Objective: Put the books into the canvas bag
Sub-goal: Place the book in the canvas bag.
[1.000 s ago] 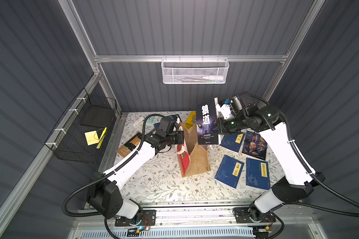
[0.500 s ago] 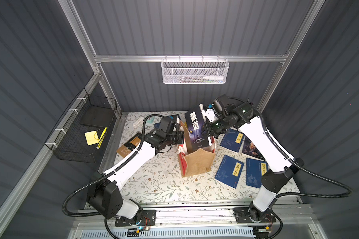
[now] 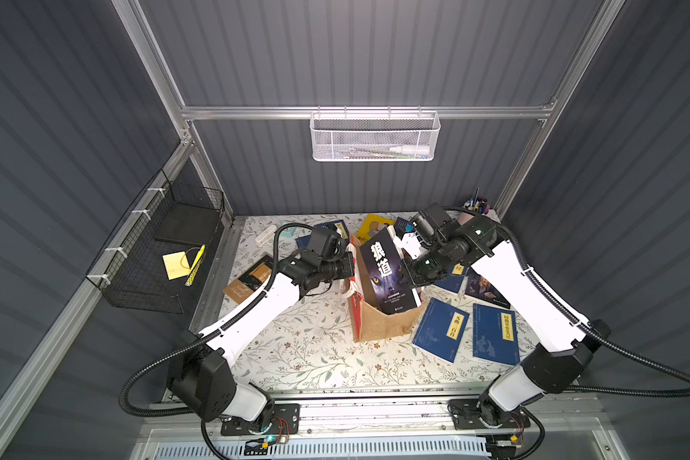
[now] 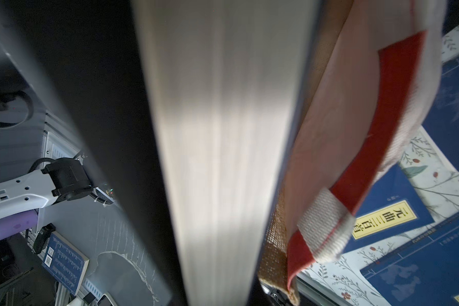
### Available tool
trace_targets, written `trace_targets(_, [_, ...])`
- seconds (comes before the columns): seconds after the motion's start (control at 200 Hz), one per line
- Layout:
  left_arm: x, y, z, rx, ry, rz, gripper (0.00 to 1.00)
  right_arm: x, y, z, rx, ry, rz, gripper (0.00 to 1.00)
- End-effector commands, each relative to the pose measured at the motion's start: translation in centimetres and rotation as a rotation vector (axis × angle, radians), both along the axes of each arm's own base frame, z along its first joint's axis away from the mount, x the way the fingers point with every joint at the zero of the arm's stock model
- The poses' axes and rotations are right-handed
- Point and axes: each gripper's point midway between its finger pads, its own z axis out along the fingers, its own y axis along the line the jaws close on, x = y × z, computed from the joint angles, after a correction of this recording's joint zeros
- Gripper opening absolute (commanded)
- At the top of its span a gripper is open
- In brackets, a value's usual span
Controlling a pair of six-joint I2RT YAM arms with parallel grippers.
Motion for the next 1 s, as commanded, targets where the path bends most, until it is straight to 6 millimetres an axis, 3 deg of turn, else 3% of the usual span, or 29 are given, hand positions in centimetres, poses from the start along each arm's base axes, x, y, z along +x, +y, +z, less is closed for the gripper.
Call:
trace_targets(0.0, [0.1, -0.3, 0.7, -0.043, -0.006, 0.010, 0.00, -0.1, -0.1, -1.4, -0.083, 0.063, 0.001, 0.00])
trace_targets(0.18, [-0.2, -1.0, 1.3, -0.101, -0.004, -0.007, 0.00, 1.7, -0.8, -3.7, -0.270, 0.083, -0.068, 0.00])
trace_targets(0.385, [-0.7, -1.9, 1.3, -0.144, 0.015, -0.046, 0.00, 3.7, 0.0, -6.3, -0.413, 0.050, -0.110, 0.00])
trace_targets(0.675, [-1.5, -1.9, 0.5, -0.133, 0.045, -0.074, 0.00, 3.2, 5.5, -10.4, -0.120, 0.183, -0.114, 0.00])
trace_targets(0.855, [-2.0, -1.7, -0.1, -0.132, 0.057, -0.079, 0.00, 3.3, 6.5, -11.0, 0.062, 0.256, -0.163, 0.00])
trace_targets(0.996, [-2.1, -1.4, -0.2, -0.127, 0.050, -0.072, 0.00, 3.2, 6.5, -13.0, 0.075, 0.320, -0.168, 0.00])
